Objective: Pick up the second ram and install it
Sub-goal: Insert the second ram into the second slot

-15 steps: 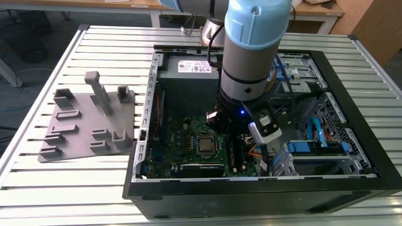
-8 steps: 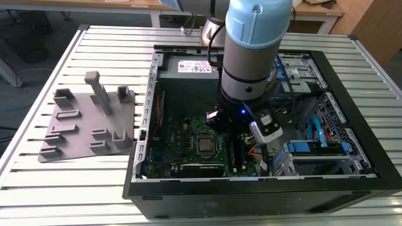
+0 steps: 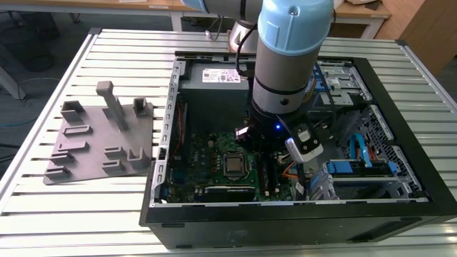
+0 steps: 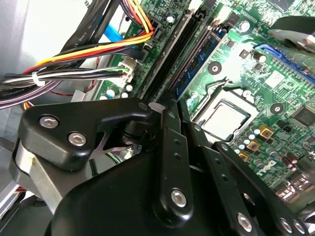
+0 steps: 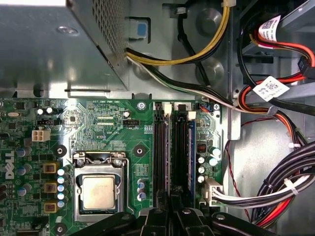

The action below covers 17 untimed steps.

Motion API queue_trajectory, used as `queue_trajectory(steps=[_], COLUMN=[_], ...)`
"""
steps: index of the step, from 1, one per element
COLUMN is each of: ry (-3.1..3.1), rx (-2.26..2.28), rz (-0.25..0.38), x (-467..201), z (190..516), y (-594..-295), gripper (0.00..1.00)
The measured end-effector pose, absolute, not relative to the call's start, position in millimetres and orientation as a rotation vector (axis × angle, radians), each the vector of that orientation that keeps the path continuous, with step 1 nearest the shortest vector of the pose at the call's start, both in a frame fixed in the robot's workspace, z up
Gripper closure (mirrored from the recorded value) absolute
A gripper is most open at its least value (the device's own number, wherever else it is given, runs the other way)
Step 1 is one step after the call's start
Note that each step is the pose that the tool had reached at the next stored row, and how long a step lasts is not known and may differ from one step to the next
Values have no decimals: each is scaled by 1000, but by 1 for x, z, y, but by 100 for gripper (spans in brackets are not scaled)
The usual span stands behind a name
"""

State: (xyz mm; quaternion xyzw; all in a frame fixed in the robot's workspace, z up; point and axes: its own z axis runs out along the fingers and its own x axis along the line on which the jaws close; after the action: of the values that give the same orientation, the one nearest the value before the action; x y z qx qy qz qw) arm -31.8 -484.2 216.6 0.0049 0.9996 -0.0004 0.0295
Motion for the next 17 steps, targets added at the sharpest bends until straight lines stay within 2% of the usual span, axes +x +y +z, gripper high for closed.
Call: queue_trajectory(steps=[17], ry=[3084], rx=[15], rz=[-1], x=[-30], z=[210], y=[-484], gripper=[85])
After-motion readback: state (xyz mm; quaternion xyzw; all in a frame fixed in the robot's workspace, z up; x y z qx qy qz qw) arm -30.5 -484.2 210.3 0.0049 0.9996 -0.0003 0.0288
